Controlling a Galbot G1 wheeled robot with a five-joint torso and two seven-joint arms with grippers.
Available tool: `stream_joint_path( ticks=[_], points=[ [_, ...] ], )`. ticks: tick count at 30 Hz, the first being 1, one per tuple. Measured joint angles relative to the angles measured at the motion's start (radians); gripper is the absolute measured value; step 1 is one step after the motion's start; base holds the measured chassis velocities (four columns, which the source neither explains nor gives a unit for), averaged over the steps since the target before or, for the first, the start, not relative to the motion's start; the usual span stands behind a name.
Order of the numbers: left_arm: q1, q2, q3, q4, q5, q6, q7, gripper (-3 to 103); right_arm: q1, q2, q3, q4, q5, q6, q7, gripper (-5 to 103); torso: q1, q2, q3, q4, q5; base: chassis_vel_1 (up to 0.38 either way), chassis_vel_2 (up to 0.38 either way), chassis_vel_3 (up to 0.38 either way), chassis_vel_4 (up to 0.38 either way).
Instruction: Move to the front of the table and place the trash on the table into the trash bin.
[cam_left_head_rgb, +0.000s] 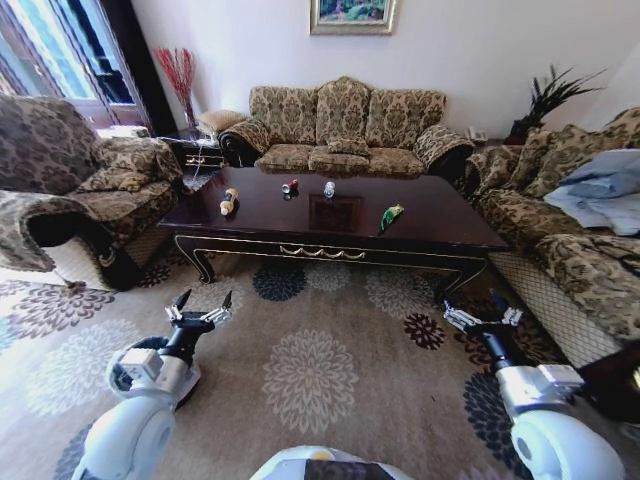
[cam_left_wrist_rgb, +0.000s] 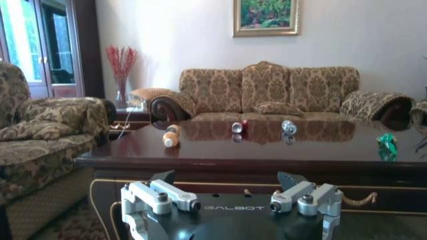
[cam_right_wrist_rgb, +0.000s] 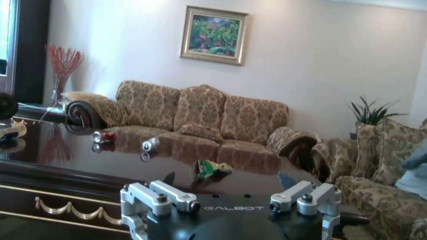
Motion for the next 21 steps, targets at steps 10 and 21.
stream_joint_path(
  ticks=[10, 21],
  points=[
    [0.01, -0.003, -0.012, 0.0, -0.003, -0.004, -0.002, 100, 0.017, -0.021, -0.003, -0.021, -0.001, -0.02, 0.0, 100, 0.018, 0.047, 0.029, 0.0, 0.0, 0.0, 0.0, 0.0, 0.0],
    [-0.009, -0.006, -0.005, 0.012, -0.024, -0.001, -0.009, 100, 0.015, -0.005, -0.012, -0.018, -0.01, -0.016, 0.0, 100, 0.037, 0.092, 0.055, 0.0, -0.0001, 0.0, 0.0, 0.0, 0.0]
  ],
)
